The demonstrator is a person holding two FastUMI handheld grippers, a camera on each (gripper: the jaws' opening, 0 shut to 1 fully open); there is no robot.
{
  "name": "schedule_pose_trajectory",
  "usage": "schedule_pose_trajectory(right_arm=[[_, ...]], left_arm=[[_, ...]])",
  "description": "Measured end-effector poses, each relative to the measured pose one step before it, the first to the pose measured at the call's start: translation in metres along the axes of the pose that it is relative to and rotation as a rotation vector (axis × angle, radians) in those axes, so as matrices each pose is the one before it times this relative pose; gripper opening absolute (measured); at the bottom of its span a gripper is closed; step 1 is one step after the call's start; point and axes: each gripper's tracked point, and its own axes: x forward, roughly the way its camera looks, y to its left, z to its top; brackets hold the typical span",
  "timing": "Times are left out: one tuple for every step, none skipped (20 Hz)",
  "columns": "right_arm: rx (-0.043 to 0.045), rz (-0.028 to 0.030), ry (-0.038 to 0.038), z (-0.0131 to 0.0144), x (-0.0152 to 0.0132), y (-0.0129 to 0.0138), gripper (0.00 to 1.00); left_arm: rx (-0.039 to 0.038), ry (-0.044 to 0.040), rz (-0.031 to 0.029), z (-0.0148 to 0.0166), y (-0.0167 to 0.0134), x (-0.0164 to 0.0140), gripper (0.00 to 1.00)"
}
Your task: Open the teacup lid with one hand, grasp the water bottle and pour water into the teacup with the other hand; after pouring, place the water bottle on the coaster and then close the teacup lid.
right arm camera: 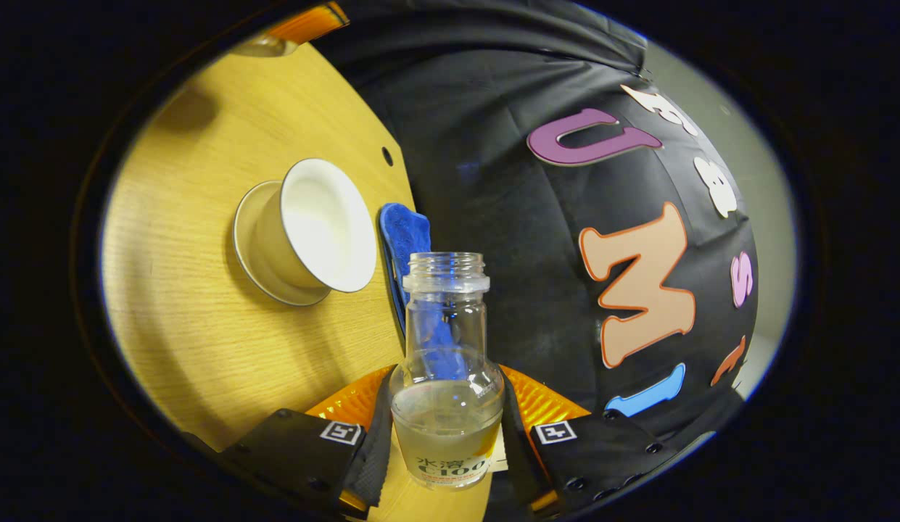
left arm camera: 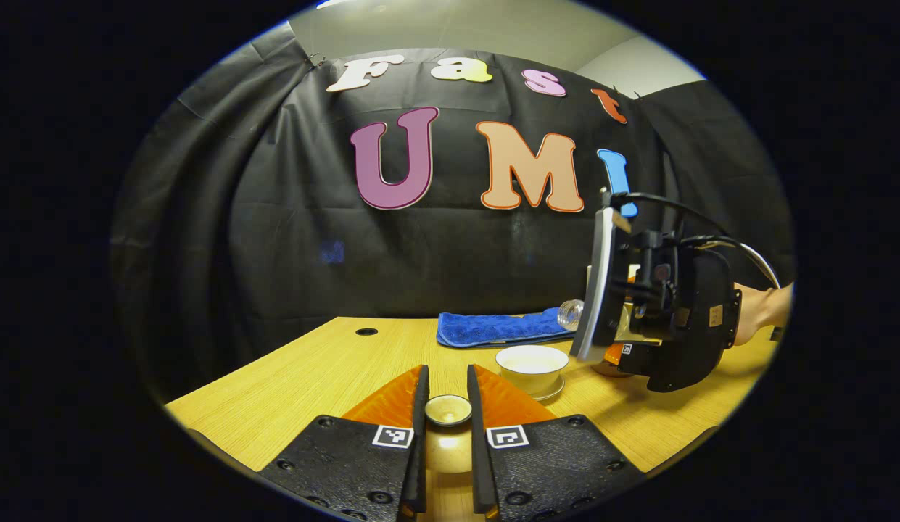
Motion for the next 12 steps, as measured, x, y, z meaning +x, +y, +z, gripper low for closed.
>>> schedule_pose_trajectory(right_arm=[[-0.03475,-0.00107,-0.00231,0.00315,0.00139,0.00133,0.7],[-0.03191,-0.00112,-0.00253,0.00339,0.00064,0.0017,0.7],[-0.03102,0.00423,-0.00106,0.00053,0.00177,0.00237,0.7],[-0.03169,0.00114,0.00188,0.00023,0.00072,0.00051,0.7],[-0.03126,-0.00067,0.00012,0.00092,0.00176,-0.00041,0.71],[-0.03098,-0.00188,-0.00005,0.0008,0.00039,-0.00035,0.72],[-0.02706,-0.00161,-0.00361,0.00079,-0.00152,-0.00028,0.72],[-0.02814,-0.00116,-0.00461,0.00115,-0.00021,-0.00012,0.72],[-0.03685,0.00082,-0.00174,0.00119,0.0004,-0.00048,0.72],[-0.03554,-0.01139,-0.0022,0.00076,-0.00061,-0.00331,0.71],[-0.03022,-0.00525,-0.00317,0.00083,-0.00107,-0.0009,0.7],[-0.02803,-0.00186,-0.00362,0.00046,-0.00086,0.00005,0.72]], left_arm=[[0.00081,-0.00227,-0.00203,0.00161,0.00075,0.00018,0.22],[-0.00085,0.00193,-0.00045,-0.00123,0.00142,-0.00039,0.22],[-0.00006,-0.00054,0.00141,-0.00039,0.002,-0.00059,0.22],[0.00014,-0.00075,0.00454,0.00045,0.00242,-0.00028,0.22],[-0.00064,0.00165,0.00688,-0.00027,0.00349,-0.00029,0.22],[-0.00023,-0.00005,0.00578,-0.00106,0.00252,0.00002,0.22],[0.00066,-0.00167,0.00325,0.00182,0.00053,-0.00014,0.22],[0.00058,0.0017,-0.00004,-0.00107,-0.00043,0.00052,0.22],[-0.00022,0.00072,0.00031,0.00051,0.00002,-0.00013,0.22],[-0.00027,-0.00143,-0.0001,-0.00031,-0.00009,-0.00019,0.22],[0.00002,0.00072,0.00008,0.00048,0.00037,-0.0007,0.22],[0.00017,0.00046,0.00009,-0.00124,-0.00031,0.00059,0.22]])
